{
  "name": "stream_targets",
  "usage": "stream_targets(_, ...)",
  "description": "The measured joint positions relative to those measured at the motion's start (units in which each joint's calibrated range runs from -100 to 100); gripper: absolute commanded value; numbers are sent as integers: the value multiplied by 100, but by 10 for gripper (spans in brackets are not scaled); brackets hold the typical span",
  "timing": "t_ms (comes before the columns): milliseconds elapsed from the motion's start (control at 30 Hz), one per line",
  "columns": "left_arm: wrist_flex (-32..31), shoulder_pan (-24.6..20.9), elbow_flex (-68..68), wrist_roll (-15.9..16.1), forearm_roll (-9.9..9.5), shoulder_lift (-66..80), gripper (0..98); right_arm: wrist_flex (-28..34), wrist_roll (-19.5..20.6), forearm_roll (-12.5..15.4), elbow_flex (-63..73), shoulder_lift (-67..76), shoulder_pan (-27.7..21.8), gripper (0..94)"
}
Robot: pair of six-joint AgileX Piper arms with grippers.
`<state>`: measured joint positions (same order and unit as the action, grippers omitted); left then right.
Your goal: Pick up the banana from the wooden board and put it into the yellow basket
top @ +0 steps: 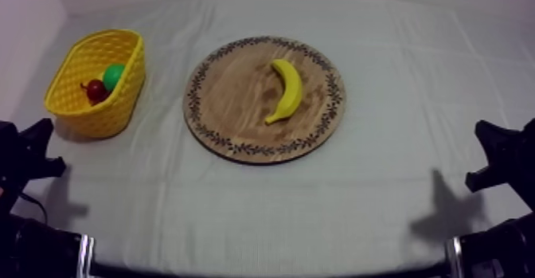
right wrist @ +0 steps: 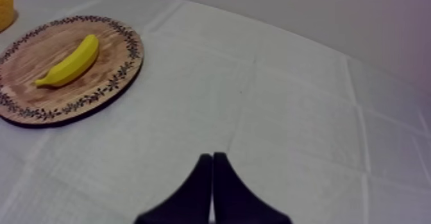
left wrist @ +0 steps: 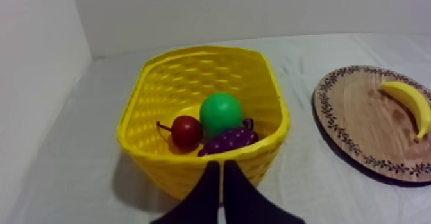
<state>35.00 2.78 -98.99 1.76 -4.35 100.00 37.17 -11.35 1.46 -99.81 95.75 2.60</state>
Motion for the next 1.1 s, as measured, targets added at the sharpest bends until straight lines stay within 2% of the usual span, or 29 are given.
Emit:
stream_targets(167,-160,5,-95,-132,192,0,0,0,16,0,0,0,0,3)
stream_targets(633,-167,5,-51,-138,179,-7,0,0,-2,0,0,0,0,3)
stream_targets(867,-445,-87,31,-130,144,-269,0,0,-2,0,0,0,0,3)
stream_targets(1100,-332,-148,909,-68,278,-1041,0,0,-2,0,0,0,0,3)
